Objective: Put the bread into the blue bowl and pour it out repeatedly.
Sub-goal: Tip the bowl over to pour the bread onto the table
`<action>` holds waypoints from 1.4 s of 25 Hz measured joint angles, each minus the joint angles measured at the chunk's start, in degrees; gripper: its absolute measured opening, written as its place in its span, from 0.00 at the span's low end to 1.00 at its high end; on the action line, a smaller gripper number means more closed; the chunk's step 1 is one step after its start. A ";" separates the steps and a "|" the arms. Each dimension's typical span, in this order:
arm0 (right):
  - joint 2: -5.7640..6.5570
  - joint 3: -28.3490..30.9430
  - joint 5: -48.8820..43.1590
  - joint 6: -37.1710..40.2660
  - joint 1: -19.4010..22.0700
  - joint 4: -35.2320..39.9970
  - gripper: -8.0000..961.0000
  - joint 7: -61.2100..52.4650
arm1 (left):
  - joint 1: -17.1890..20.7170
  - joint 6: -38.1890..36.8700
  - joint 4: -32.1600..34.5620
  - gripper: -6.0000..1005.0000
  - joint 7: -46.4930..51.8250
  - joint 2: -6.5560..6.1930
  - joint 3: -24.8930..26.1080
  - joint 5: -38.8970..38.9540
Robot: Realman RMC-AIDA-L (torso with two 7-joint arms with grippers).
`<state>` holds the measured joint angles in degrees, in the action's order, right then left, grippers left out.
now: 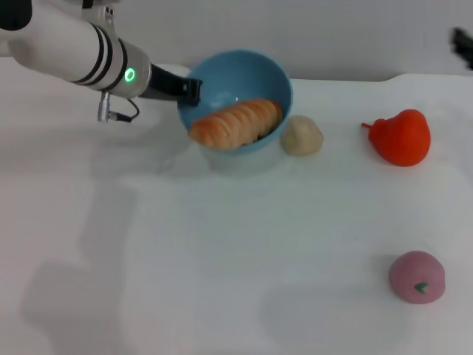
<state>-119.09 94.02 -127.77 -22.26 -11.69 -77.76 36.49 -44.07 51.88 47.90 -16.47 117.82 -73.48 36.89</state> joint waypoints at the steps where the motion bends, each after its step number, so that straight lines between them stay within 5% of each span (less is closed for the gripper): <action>1: 0.02 0.50 1.92 1.96 0.61 1.04 0.50 -0.63 | 0.13 -1.27 0.00 0.01 -0.01 0.00 -0.06 -0.04; 9: 0.03 1.09 7.38 13.20 2.28 9.59 0.50 -1.21 | 1.57 -10.62 0.70 0.00 0.02 0.53 -5.90 0.06; 14: 0.09 5.45 14.53 16.57 2.37 13.71 0.50 -1.25 | 3.91 -21.19 3.37 0.01 0.38 0.68 -21.05 2.72; 23: 0.15 11.88 16.05 16.82 2.13 18.51 0.50 -0.92 | 11.34 -45.33 8.43 0.00 0.13 0.65 -38.54 4.94; 30: 0.18 11.77 16.14 16.42 1.65 18.26 0.50 -1.22 | 11.15 -65.82 2.49 0.01 0.23 1.00 -50.76 4.58; 31: 0.18 11.63 16.40 16.39 1.49 18.17 0.50 -1.24 | 10.64 -76.18 -1.37 0.01 0.37 1.24 -57.10 4.55; 35: 0.20 10.39 19.30 16.34 1.33 17.55 0.50 -0.98 | 10.19 -86.10 -5.34 0.01 0.19 1.28 -62.53 4.52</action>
<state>-118.89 104.41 -108.47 -5.93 -10.36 -60.21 35.51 -33.88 -34.23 42.56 -16.28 119.10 -136.02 41.40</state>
